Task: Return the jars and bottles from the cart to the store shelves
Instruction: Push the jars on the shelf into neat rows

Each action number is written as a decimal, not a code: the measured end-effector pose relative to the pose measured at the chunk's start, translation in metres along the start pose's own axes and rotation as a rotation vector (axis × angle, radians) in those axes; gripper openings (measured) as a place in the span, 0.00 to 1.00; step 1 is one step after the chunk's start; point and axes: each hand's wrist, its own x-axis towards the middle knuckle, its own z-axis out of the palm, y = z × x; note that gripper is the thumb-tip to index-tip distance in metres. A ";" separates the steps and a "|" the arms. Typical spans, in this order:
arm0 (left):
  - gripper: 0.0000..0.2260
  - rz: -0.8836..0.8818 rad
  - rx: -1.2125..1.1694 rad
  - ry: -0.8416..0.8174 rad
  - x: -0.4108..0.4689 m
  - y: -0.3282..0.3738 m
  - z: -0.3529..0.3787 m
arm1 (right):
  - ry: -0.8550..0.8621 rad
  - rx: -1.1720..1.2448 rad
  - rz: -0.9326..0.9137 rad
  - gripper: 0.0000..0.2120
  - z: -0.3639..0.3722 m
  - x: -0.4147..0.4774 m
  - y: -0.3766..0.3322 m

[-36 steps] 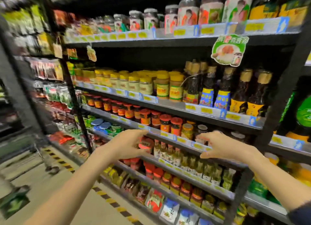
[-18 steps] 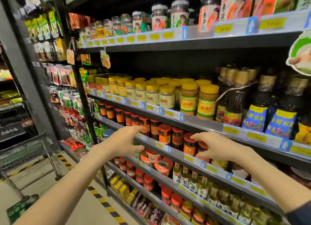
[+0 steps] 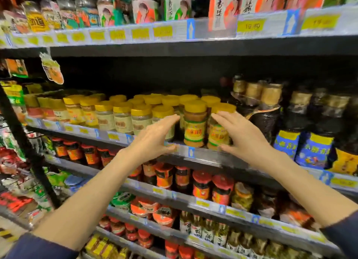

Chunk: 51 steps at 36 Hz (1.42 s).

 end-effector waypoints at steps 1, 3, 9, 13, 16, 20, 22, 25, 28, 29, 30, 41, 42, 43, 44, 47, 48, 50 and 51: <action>0.37 0.027 -0.004 0.014 0.009 -0.003 0.003 | 0.021 -0.068 0.009 0.43 0.002 0.004 0.002; 0.40 0.086 -0.006 0.022 0.027 -0.009 0.009 | 0.047 -0.173 0.055 0.46 0.006 0.011 0.007; 0.44 0.233 0.191 0.038 0.070 -0.023 0.024 | -0.040 -0.426 0.197 0.53 0.014 0.028 0.010; 0.48 0.288 0.276 0.062 0.087 -0.026 0.035 | -0.061 -0.546 0.233 0.54 0.018 0.033 0.006; 0.50 0.328 0.285 0.069 0.095 -0.027 0.039 | -0.076 -0.603 0.256 0.51 0.021 0.035 0.002; 0.50 0.343 0.282 0.098 0.099 -0.029 0.043 | -0.081 -0.647 0.293 0.50 0.024 0.037 -0.003; 0.51 0.348 0.292 0.125 0.100 -0.030 0.046 | -0.087 -0.667 0.309 0.51 0.025 0.039 -0.005; 0.51 0.344 0.286 0.135 0.102 -0.031 0.048 | -0.091 -0.705 0.330 0.51 0.026 0.040 -0.007; 0.49 0.355 0.278 0.145 0.103 -0.030 0.049 | -0.096 -0.724 0.328 0.52 0.027 0.043 -0.008; 0.49 0.357 0.286 0.149 0.103 -0.031 0.049 | -0.097 -0.734 0.326 0.52 0.028 0.044 -0.008; 0.49 0.358 0.301 0.155 0.103 -0.031 0.049 | -0.098 -0.742 0.323 0.52 0.029 0.045 -0.008; 0.51 0.351 0.332 0.194 0.104 -0.037 0.052 | -0.164 -0.746 0.343 0.54 0.035 0.051 -0.006; 0.51 0.344 0.335 0.190 0.104 -0.036 0.052 | -0.166 -0.746 0.342 0.54 0.035 0.051 -0.006; 0.51 0.339 0.334 0.185 0.103 -0.036 0.051 | -0.168 -0.745 0.340 0.54 0.035 0.051 -0.006; 0.51 0.336 0.332 0.177 0.103 -0.035 0.051 | -0.167 -0.745 0.338 0.54 0.035 0.051 -0.005; 0.51 0.343 0.329 0.160 0.101 -0.035 0.049 | -0.159 -0.740 0.329 0.53 0.033 0.052 -0.005; 0.50 0.347 0.332 0.156 0.101 -0.035 0.048 | -0.158 -0.737 0.330 0.53 0.032 0.052 -0.004; 0.51 0.359 0.332 0.151 0.100 -0.036 0.046 | -0.175 -0.733 0.346 0.52 0.030 0.052 -0.005; 0.51 0.366 0.332 0.146 0.099 -0.038 0.044 | -0.193 -0.732 0.358 0.52 0.029 0.053 -0.005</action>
